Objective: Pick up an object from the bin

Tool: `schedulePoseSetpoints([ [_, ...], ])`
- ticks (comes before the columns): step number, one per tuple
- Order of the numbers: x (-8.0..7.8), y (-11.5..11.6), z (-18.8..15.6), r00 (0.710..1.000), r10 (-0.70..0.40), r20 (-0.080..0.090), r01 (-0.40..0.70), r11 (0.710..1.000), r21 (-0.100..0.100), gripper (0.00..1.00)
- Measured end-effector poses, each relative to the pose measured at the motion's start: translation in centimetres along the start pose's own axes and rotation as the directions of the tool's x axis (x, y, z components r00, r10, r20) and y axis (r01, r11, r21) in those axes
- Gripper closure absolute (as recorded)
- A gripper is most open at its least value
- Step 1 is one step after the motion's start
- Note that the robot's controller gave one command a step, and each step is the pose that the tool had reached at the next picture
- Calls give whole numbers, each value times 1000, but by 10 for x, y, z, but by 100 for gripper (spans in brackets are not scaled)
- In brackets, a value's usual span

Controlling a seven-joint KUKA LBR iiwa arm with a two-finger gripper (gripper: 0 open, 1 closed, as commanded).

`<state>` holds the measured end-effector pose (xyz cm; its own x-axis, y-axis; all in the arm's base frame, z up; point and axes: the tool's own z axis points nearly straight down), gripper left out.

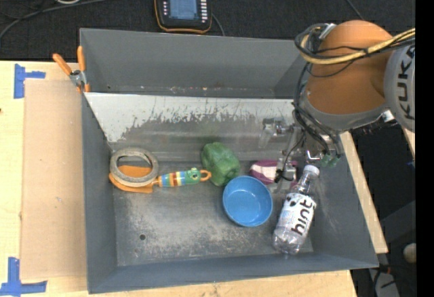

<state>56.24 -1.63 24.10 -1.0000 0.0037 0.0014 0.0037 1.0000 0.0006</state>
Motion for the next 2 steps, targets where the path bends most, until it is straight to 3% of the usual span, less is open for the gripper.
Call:
schedulePoseSetpoints([
  [1, -3, 4, 114, 968, -253, -1, 253, 968, -1, 0],
  [2, -11, 15, 82, 779, -627, 7, 627, 779, 4, 0],
])
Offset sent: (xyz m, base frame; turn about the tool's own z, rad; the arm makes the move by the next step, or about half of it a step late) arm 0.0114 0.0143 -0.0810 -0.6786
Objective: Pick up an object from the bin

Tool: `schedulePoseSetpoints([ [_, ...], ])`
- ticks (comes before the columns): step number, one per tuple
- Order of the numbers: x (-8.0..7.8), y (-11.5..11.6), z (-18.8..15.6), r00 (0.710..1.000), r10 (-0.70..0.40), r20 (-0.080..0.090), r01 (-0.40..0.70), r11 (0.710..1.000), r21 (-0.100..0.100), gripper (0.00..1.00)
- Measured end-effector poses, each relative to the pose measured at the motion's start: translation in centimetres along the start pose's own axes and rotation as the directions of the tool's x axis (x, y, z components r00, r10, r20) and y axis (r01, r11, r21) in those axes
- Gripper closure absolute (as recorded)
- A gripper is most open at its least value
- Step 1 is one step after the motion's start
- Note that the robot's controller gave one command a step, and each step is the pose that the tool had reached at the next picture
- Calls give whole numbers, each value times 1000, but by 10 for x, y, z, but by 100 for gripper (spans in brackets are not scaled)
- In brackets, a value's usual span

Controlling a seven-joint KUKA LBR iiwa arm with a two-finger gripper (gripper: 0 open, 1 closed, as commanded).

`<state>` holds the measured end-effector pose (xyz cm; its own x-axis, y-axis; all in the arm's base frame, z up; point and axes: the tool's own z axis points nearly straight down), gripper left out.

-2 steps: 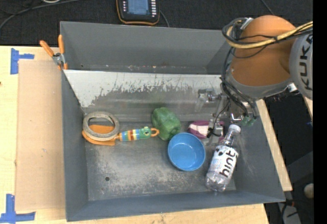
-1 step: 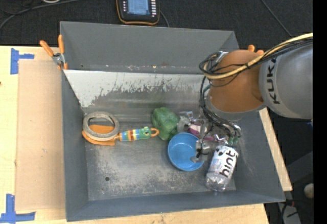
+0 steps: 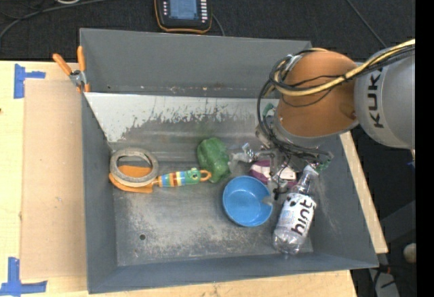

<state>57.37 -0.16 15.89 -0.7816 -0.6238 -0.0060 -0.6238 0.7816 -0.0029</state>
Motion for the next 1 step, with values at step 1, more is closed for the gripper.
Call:
schedulePoseSetpoints([
  [1, 16, -20, 49, 933, 359, -16, -359, 933, -6, 0],
])
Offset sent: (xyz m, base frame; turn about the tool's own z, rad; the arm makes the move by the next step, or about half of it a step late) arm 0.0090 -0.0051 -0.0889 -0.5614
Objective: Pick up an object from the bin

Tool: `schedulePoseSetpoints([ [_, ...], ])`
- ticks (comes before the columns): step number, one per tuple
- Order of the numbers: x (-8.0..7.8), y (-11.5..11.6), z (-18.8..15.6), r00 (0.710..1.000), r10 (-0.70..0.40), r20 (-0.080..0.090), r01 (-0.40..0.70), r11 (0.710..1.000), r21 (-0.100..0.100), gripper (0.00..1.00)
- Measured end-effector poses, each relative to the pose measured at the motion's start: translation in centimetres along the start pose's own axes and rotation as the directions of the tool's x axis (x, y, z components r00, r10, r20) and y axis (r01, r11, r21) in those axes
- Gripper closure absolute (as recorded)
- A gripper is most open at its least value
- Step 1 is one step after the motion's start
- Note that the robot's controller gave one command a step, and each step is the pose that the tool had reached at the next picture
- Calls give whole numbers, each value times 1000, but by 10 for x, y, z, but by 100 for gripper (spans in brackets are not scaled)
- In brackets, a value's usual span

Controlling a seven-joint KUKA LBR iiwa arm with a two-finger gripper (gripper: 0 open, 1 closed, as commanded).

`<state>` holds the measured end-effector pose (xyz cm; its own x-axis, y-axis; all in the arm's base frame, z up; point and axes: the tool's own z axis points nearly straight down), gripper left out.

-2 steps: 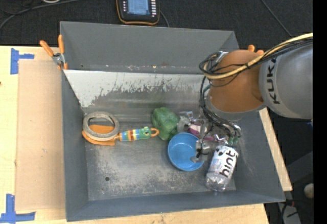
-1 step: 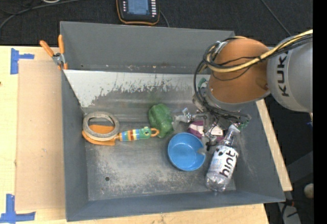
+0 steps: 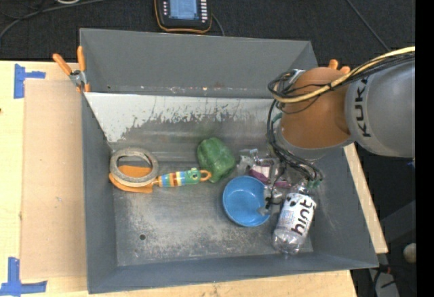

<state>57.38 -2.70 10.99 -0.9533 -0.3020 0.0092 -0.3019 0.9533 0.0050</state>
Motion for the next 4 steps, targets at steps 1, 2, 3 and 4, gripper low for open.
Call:
schedulePoseSetpoints([
  [1, -12, 14, 30, 760, -649, 7, 649, 760, 12, 0],
  [2, -9, 1, 39, 959, -284, 0, 284, 959, -1, 100],
  [3, -10, 0, 40, 960, -281, 0, 281, 960, -2, 100],
  [4, -7, 2, 3, 960, -281, -6, 281, 960, -7, 100],
])
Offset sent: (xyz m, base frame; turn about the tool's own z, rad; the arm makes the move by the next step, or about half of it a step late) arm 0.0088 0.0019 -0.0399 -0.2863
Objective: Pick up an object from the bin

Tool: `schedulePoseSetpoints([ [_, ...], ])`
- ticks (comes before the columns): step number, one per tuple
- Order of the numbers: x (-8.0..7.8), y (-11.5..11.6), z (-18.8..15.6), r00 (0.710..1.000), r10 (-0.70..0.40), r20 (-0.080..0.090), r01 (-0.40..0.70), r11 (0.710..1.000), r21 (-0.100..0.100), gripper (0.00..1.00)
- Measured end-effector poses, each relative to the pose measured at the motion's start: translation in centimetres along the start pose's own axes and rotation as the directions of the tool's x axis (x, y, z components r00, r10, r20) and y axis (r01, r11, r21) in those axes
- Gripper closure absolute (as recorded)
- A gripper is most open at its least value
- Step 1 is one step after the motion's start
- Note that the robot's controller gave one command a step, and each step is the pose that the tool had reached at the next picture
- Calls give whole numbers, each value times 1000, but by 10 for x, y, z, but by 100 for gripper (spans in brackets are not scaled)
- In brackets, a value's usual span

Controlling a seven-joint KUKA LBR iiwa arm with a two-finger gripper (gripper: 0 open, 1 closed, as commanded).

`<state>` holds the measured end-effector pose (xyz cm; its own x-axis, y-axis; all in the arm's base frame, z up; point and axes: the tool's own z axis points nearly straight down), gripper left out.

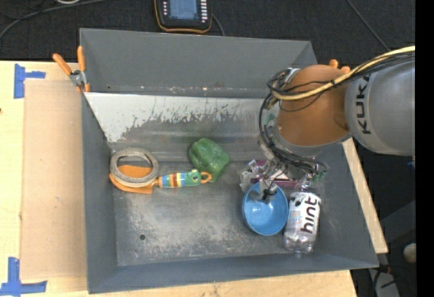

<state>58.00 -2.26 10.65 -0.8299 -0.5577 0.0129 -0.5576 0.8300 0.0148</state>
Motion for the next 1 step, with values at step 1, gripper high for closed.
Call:
schedulePoseSetpoints([
  [1, 0, 1, -48, 1000, 1, 0, -1, 1000, -1, 100],
])
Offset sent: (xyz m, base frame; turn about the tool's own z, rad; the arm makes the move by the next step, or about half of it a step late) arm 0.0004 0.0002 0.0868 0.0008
